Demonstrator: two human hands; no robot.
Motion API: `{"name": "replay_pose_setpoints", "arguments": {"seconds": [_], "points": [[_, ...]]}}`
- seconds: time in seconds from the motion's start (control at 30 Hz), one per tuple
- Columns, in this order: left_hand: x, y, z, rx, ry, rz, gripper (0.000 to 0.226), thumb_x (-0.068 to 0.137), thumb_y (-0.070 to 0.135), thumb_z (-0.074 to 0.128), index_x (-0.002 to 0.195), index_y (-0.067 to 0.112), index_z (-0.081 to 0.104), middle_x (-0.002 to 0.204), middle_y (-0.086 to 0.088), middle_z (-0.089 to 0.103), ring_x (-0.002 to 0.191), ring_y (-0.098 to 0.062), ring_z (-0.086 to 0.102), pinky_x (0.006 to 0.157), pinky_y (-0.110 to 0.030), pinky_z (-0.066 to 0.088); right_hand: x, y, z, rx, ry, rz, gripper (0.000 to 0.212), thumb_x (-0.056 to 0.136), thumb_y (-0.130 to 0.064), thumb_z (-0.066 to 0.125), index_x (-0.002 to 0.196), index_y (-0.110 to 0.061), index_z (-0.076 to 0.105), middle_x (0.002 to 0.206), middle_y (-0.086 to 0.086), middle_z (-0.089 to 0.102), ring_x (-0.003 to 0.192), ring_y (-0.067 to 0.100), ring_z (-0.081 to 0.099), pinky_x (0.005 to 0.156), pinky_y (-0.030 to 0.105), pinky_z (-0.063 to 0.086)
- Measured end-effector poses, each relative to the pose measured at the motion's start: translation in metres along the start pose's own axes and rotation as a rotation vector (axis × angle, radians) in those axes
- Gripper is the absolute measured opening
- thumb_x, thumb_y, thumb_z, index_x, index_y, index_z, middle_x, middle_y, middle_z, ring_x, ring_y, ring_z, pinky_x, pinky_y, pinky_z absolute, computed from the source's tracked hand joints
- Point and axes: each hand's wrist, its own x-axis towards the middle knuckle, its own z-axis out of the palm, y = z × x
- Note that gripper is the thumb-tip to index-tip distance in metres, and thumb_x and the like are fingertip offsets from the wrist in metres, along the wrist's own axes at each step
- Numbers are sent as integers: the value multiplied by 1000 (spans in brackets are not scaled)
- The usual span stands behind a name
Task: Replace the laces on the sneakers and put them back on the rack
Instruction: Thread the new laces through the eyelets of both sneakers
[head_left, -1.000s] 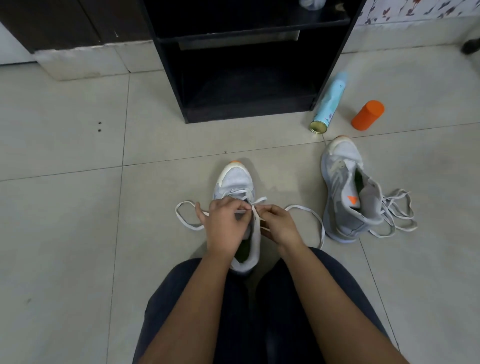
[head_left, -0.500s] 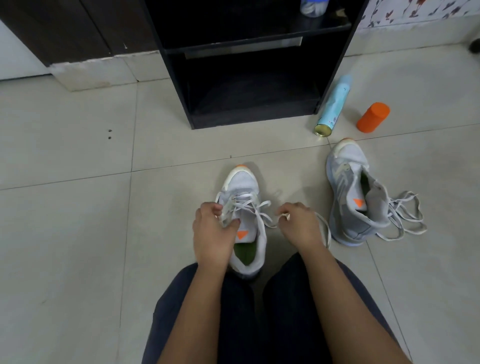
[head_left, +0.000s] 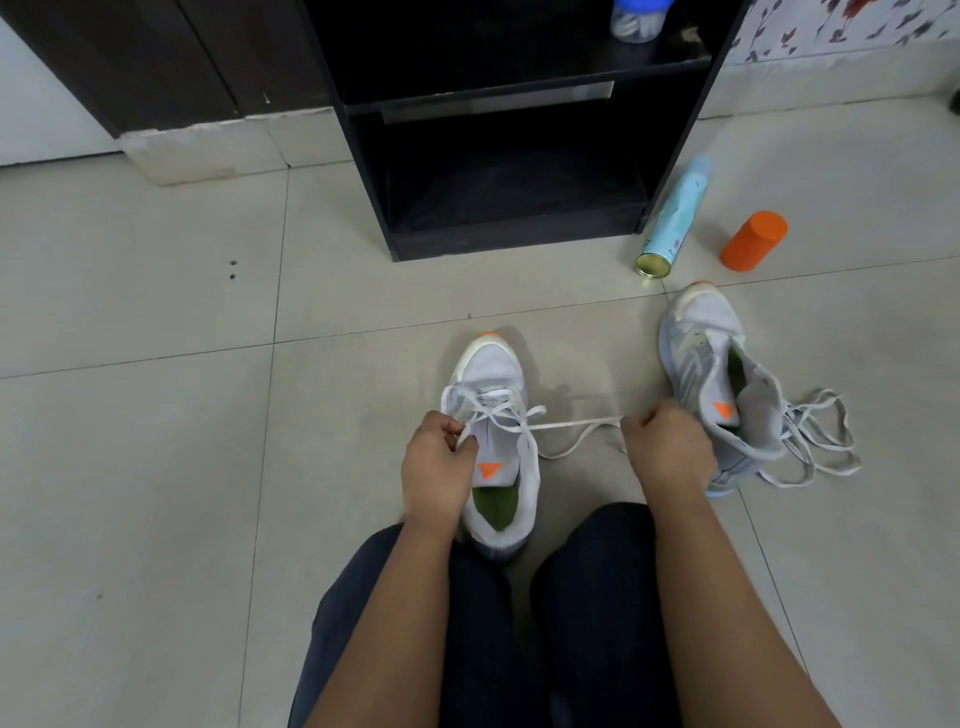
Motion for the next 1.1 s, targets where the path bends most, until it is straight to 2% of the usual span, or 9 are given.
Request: {"name": "replay_pose_setpoints", "arguments": {"seconds": [0.1, 0.23, 0.33, 0.53, 0.63, 0.73, 0.83, 1.0, 1.1], "points": [[0, 1, 1, 0, -8, -3, 10, 84, 18, 63, 87, 15, 54, 72, 6, 54, 68, -17, 53, 61, -27, 38, -8, -10, 12, -236, -94, -248, 36, 88, -23, 50, 123, -21, 56, 128, 6, 55, 120, 31, 47, 95, 39, 40], [-1, 1, 2, -8, 1, -4, 11, 83, 18, 64, 89, 16, 55, 71, 8, 54, 68, -17, 54, 62, -27, 39, -29, -40, 31, 135, -259, -551, 19, 87, -23, 58, 102, -22, 69, 105, 4, 70, 100, 28, 62, 84, 38, 51], [0, 0, 2, -18, 10, -15, 9, 84, 16, 62, 88, 16, 54, 71, 6, 54, 67, -18, 53, 61, -27, 39, -29, -42, 30, 136, -291, -442, 15, 89, -32, 59, 92, -20, 67, 97, 4, 71, 93, 26, 63, 78, 34, 50], [0, 1, 2, -18, 19, -19, 7, 87, 15, 59, 89, 14, 53, 74, 3, 55, 66, -16, 52, 58, -27, 37, 2, -2, 0, -224, -83, -16, 33, 94, -21, 40, 118, -10, 59, 124, 15, 59, 118, 35, 51, 93, 40, 41], [-1, 0, 3, -11, 8, -11, 9, 86, 16, 60, 91, 14, 53, 76, 3, 56, 66, -14, 52, 56, -25, 37, -7, -11, 8, -326, -195, -206, 33, 89, -21, 46, 118, -25, 60, 128, 3, 56, 124, 28, 44, 103, 43, 32], [0, 1, 3, -18, 6, -7, 10, 85, 16, 62, 91, 14, 53, 75, 4, 56, 66, -15, 52, 59, -26, 37, -19, -30, 26, 36, -279, -476, 21, 90, -29, 53, 105, -27, 68, 111, -1, 67, 105, 24, 59, 92, 38, 46], [1, 2, 2, -15, 5, -23, 13, 86, 16, 61, 94, 13, 52, 72, 4, 54, 65, -16, 52, 58, -27, 38, -27, -41, 36, 253, -419, -431, 20, 91, -35, 58, 91, -18, 68, 92, -1, 70, 87, 19, 63, 80, 33, 48], [0, 2, 1, -1, -8, -21, 14, 87, 11, 57, 95, 11, 45, 71, 2, 50, 61, -11, 48, 52, -21, 34, -5, -23, 19, 333, -303, -281, 18, 91, -23, 59, 77, -14, 66, 78, 2, 68, 74, 20, 60, 66, 29, 43], [0, 2, 2, -3, -19, -18, 15, 87, 11, 56, 97, 12, 45, 71, 2, 51, 63, -16, 50, 55, -25, 35, -8, -23, 22, 287, -433, -313, 24, 94, -23, 52, 75, -15, 65, 79, -1, 68, 77, 20, 61, 72, 27, 46]]}}
